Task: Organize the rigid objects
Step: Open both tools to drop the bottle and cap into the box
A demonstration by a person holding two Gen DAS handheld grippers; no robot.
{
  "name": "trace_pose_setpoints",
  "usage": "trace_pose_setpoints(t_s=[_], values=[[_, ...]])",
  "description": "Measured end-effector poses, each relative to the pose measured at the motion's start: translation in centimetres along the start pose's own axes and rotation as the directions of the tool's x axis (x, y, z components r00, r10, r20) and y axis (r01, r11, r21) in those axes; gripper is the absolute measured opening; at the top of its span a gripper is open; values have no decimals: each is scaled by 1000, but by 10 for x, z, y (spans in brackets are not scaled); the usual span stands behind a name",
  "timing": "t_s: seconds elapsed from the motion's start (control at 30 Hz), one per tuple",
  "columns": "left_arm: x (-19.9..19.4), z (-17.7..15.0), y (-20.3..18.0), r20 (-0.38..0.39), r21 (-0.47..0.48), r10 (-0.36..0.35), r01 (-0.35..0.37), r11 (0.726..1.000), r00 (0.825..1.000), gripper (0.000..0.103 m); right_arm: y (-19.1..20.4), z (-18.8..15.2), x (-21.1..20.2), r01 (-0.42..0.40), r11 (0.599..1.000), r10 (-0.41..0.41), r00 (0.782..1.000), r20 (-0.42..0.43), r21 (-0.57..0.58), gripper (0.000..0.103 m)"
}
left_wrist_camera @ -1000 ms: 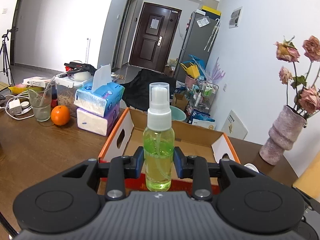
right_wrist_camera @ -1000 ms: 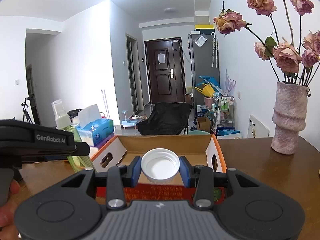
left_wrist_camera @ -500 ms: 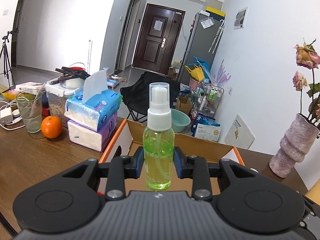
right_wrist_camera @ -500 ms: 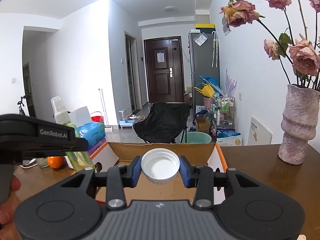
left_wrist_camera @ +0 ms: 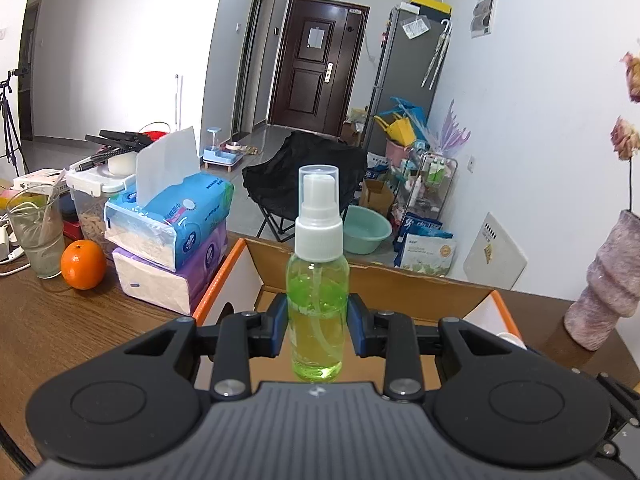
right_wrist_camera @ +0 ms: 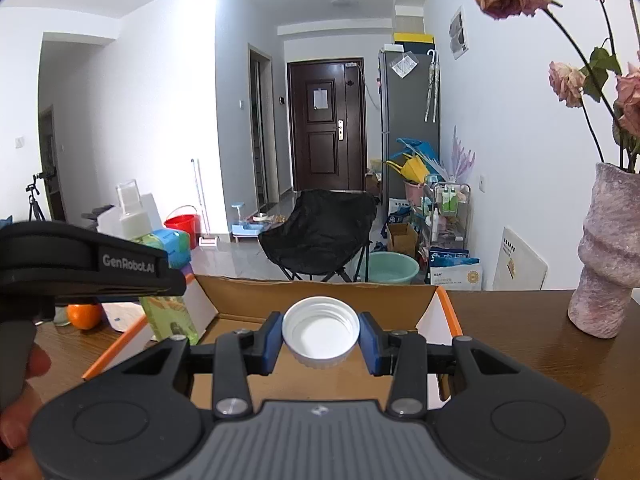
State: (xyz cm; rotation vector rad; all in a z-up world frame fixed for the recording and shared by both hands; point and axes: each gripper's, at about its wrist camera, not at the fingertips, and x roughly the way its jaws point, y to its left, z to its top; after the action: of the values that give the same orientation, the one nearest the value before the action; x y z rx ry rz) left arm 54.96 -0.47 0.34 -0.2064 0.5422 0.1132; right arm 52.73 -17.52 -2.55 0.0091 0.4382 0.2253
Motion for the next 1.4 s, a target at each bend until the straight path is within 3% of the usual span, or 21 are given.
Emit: trace_pose_setpoints(t_s=[0.47, 0.5, 0.53, 0.57, 0.6, 0.63, 0.93, 1.4], values=[[23, -11, 4, -61, 62, 29, -25, 998, 998, 34, -2, -16, 38, 1, 1000, -2, 998, -65, -10, 40], [20, -12, 5, -52, 65, 42, -39, 997, 998, 44, -2, -17, 39, -4, 1000, 3, 997, -74, -13, 44], [18, -12, 5, -42, 73, 57, -54, 996, 998, 63, -1, -18, 40, -10, 1000, 9, 996, -87, -13, 53], [15, -12, 6, -28, 78, 67, -65, 995, 997, 76, -2, -19, 42, -15, 1000, 14, 994, -108, -12, 80], [11, -12, 7, -12, 75, 74, -73, 995, 997, 96, -2, -19, 43, -10, 1000, 8, 992, -125, -10, 102], [7, -12, 7, 10, 70, 80, -80, 994, 997, 103, -1, -19, 44, 4, 1000, -5, 992, -125, -10, 103], [1, -10, 9, 3, 73, 92, -92, 993, 996, 103, -5, -17, 41, 49, 999, -47, 991, -127, 14, 103], [-38, -17, 19, 27, 71, 79, -81, 994, 996, 103, -11, -16, -4, 62, 998, -61, 996, -61, 14, 103]])
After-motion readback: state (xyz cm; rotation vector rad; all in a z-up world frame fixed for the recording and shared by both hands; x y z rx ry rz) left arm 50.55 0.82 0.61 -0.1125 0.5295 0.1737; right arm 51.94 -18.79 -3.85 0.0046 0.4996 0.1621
